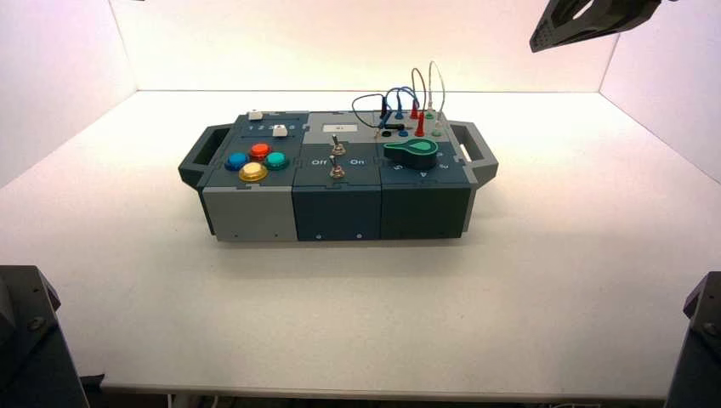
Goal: Turn the knob to position 5.
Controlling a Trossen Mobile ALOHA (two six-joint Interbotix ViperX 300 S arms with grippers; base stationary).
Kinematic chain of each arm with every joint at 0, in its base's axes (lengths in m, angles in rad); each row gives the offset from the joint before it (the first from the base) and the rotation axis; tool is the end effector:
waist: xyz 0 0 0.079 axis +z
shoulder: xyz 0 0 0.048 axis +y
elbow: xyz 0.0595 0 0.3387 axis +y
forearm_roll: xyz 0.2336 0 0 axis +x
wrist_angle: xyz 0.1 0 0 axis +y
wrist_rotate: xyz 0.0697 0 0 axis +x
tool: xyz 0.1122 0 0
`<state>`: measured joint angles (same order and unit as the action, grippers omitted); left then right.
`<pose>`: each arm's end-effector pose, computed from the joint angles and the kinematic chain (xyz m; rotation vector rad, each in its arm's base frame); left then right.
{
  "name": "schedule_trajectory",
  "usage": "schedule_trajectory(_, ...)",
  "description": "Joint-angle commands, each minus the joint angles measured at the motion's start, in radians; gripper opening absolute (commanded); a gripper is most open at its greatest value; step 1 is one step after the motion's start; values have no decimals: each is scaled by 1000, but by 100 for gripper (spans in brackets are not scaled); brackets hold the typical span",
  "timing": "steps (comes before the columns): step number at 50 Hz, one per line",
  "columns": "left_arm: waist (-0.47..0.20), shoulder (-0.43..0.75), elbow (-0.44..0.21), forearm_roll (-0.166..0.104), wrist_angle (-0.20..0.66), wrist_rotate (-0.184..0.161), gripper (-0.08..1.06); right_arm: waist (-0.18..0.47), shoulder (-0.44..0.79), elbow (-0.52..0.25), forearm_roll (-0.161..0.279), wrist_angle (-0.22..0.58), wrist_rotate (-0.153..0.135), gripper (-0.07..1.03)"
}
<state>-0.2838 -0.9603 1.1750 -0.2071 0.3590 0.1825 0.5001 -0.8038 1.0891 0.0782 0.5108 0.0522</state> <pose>0.2225 -0.0786 0.2015 0.0488 0.5684 -0.3431 0.2115 0.1235 0.1813 -0.0725 0.8109 0.4608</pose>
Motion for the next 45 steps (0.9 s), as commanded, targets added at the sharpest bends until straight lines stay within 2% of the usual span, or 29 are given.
schedule_trajectory(1, -6, -2, -17, 2, -2, 0, -3, 6, -8, -14, 6, -6, -2, -2)
schedule_trajectory(15, -6, -17, -15, -2, 6, -3, -3, 20, -15, -12, 12, -6, 0, -2)
schedule_trajectory(28, -6, -18, -14, -2, 5, -5, -3, 92, 12, -23, 29, -11, -2, -2)
schedule_trajectory(34, -6, -18, -14, -2, -2, -5, -3, 124, 75, -55, 57, -8, -2, -2)
schedule_trajectory(38, -6, -18, -14, -2, -5, -5, -3, 127, 110, -72, 60, -8, 0, -2)
schedule_trajectory(45, -6, -14, -14, -2, -8, -5, -3, 127, 242, -123, 60, -15, -2, -2)
